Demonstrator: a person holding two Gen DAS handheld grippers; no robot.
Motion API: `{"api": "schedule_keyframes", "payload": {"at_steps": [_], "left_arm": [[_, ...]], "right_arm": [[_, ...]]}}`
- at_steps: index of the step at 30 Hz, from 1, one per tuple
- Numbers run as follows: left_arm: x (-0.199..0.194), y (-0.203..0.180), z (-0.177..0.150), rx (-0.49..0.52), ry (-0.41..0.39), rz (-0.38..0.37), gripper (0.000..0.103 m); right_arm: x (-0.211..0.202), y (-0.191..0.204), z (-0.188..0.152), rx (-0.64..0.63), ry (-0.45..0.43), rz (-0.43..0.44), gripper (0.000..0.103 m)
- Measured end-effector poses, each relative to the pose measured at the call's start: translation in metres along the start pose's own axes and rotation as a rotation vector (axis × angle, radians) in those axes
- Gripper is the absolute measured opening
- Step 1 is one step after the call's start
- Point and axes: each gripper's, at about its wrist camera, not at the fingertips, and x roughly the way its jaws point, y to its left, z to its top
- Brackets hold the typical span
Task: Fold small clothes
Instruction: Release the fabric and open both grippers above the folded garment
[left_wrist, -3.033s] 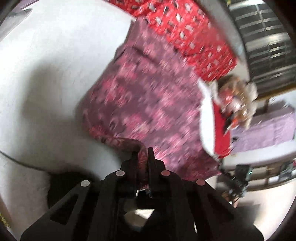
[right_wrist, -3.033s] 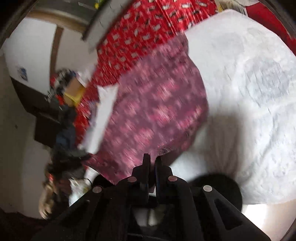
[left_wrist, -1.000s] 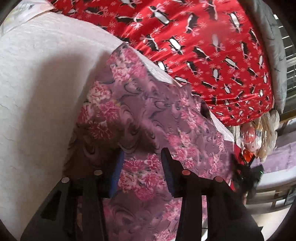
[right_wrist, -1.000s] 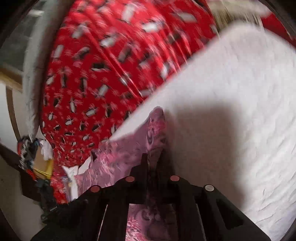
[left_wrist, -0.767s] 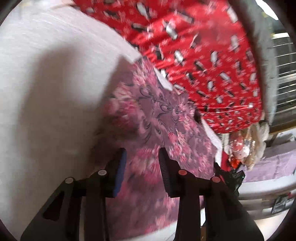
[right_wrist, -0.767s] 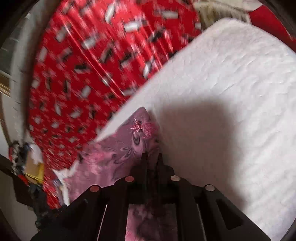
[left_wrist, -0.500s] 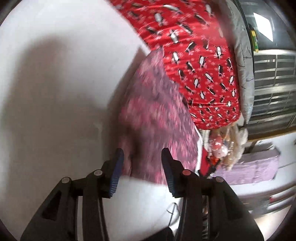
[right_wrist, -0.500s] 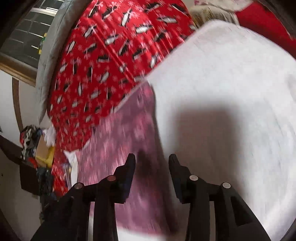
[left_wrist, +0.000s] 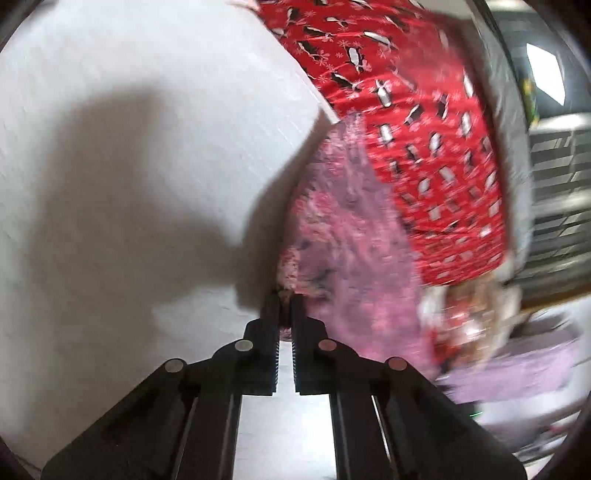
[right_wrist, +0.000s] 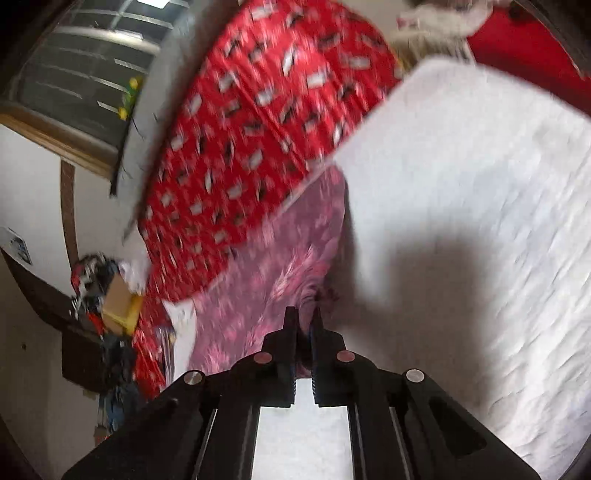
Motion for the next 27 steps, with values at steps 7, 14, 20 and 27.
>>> {"api": "schedule_keyframes", "payload": {"at_steps": [7,14,20,27], "left_arm": [[-0.014,0.009,-0.006,0.049,-0.022,0.140,0.003],[-0.028,-0.062,0.001,0.212,-0.104,0.021,0.012],[0.064,-0.092,-0.006,0.343,-0.018,0.199,0.031],[0.069,-0.103,0.002,0.381,-0.006,0.090,0.031]], "right_arm": [[0.042,-0.032,-0.015,0.024,0.177,-0.237,0.007],[0.015,0.037,-0.004,-0.160,-0.062,-0.229,0.026],[0.077,0.054,-0.012,-0.267,0.026,-0.202,0.033],[0.100,0.059,0.004,-0.301,0.036,-0.228,0.032]]}}
